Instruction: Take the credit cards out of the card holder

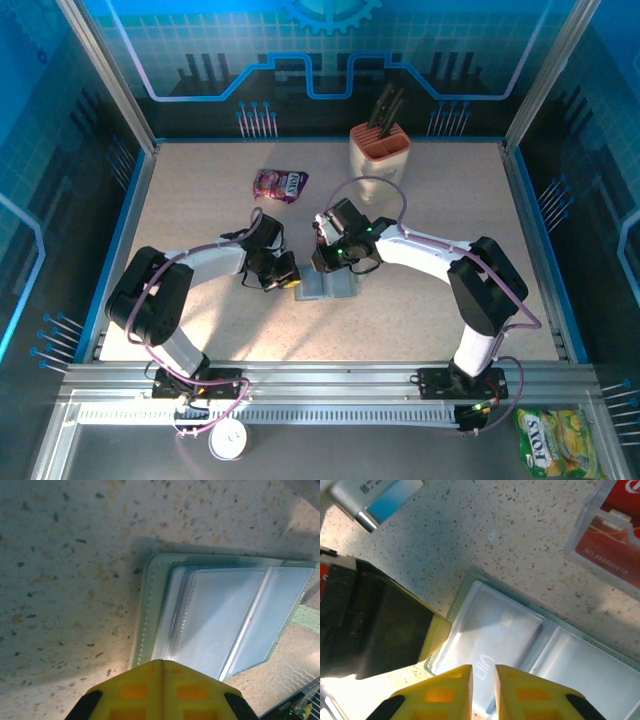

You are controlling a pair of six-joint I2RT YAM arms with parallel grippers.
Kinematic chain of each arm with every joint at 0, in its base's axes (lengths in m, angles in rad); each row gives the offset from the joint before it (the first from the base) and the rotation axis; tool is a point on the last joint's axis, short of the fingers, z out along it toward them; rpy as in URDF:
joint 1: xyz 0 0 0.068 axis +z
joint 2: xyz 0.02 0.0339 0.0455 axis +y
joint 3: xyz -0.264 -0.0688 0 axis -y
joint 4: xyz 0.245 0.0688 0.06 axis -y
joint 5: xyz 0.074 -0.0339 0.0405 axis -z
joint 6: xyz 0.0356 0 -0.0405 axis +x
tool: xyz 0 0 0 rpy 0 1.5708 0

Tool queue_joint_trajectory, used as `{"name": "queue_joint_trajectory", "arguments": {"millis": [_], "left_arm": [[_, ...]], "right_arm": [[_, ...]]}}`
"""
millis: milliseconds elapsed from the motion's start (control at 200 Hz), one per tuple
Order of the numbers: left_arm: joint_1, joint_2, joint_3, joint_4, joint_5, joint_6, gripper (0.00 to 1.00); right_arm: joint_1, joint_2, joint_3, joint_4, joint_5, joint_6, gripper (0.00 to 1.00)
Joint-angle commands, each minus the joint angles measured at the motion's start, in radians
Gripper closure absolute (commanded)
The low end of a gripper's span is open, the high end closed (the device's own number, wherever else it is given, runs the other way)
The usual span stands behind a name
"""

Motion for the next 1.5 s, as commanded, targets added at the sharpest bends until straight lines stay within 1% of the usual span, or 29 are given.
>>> {"name": "queue_joint_trajectory", "arguments": {"millis": [0,125,315,415,500,580,975,1496], "left_arm": [[0.008,-0.01,-0.016,-0.017,-0.024,0.019,0.97],[0.007,-0.017,-0.014,-0.043,-0.052,0.037,0.97],[0.007,0.011,-0.021,-0.02,-0.026,0.035,0.97],[0.008,0.027,-0.028,0.001,-0.012,0.028,0.97],[0.008,0.031,-0.029,0.002,-0.021,0.027,0.98],[0.007,0.031,-0.028,-0.004,-0.029,0.027,0.98],[0.007,0.018,-0.032,-0.004,-0.03,0.026,0.98],[0.007,0.018,-0.016,-0.028,-0.036,0.036,0.98]], "right_arm": [[0.009,0.009,-0.018,0.024,-0.041,0.096,0.8],[0.009,0.034,-0.014,0.018,-0.066,0.122,0.8],[0.008,0.066,0.01,-0.003,-0.096,0.133,0.79],[0.006,0.066,0.012,-0.014,-0.088,0.142,0.77],[0.007,0.067,0.009,-0.018,-0.084,0.154,0.72],[0.006,0.069,0.005,-0.022,-0.086,0.174,0.69],[-0.002,0.091,-0.054,0.113,-0.179,0.29,0.62],[-0.01,0.113,-0.063,0.112,-0.197,0.294,0.62]]}}
